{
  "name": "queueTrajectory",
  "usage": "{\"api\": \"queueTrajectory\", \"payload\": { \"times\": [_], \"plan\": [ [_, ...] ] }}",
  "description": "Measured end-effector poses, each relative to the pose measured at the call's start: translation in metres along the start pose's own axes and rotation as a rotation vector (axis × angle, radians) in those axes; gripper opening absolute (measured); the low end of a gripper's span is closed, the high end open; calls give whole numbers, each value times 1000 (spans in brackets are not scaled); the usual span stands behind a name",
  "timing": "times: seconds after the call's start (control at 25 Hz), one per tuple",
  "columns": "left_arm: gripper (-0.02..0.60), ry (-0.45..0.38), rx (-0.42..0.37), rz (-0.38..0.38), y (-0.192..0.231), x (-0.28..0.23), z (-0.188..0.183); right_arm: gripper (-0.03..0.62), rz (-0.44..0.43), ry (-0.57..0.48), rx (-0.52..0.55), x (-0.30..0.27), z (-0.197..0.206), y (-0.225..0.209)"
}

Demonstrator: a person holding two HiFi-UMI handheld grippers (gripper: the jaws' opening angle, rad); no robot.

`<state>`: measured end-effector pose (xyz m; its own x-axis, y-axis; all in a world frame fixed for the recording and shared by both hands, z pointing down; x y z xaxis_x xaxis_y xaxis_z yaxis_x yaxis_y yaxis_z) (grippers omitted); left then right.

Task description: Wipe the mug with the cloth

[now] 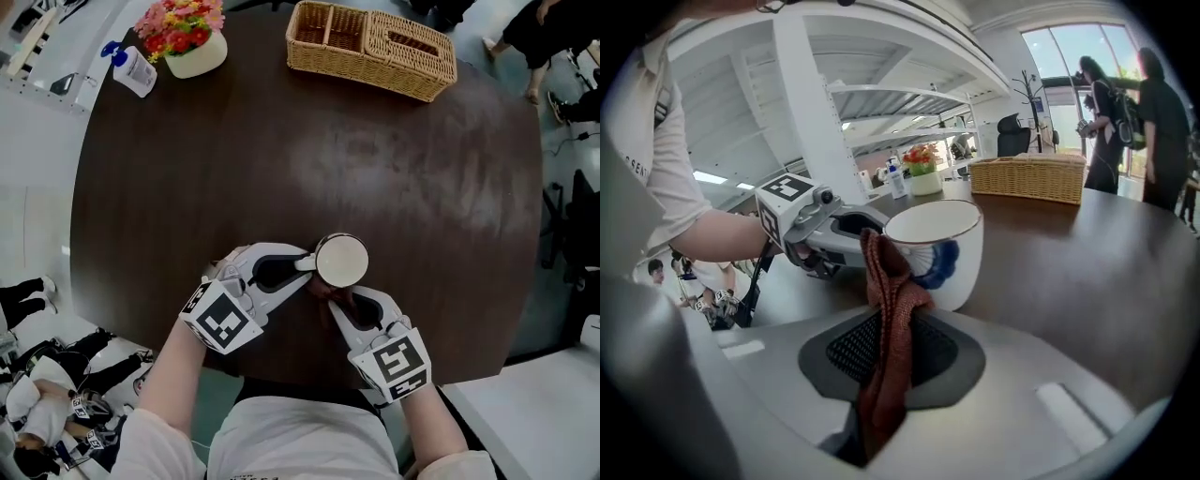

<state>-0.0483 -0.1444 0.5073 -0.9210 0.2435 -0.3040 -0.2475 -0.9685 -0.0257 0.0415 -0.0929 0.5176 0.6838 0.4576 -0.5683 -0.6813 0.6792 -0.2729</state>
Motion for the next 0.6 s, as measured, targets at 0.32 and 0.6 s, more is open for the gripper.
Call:
{"api": "queueTrajectory", "payload": {
  "times": [0.32,0.6],
  "plan": [
    [77,1,-2,20,0,1,2,84,105,18,-59,17,3,-25],
    [75,-2,15,15,-1,1,0,84,231,12,-37,39,-2,-58]
  ]
}}
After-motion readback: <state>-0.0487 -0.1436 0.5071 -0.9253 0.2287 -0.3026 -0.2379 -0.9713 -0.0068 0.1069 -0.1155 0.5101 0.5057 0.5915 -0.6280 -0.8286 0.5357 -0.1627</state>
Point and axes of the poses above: the fingertips, and each gripper's own axes: x backward along the fingers, y to its left, z out of its underside, the point moved 4 cm from there along x, backward along the fingers, and after that the axes turned 5 degrees about -y, right-handed, at the moved point
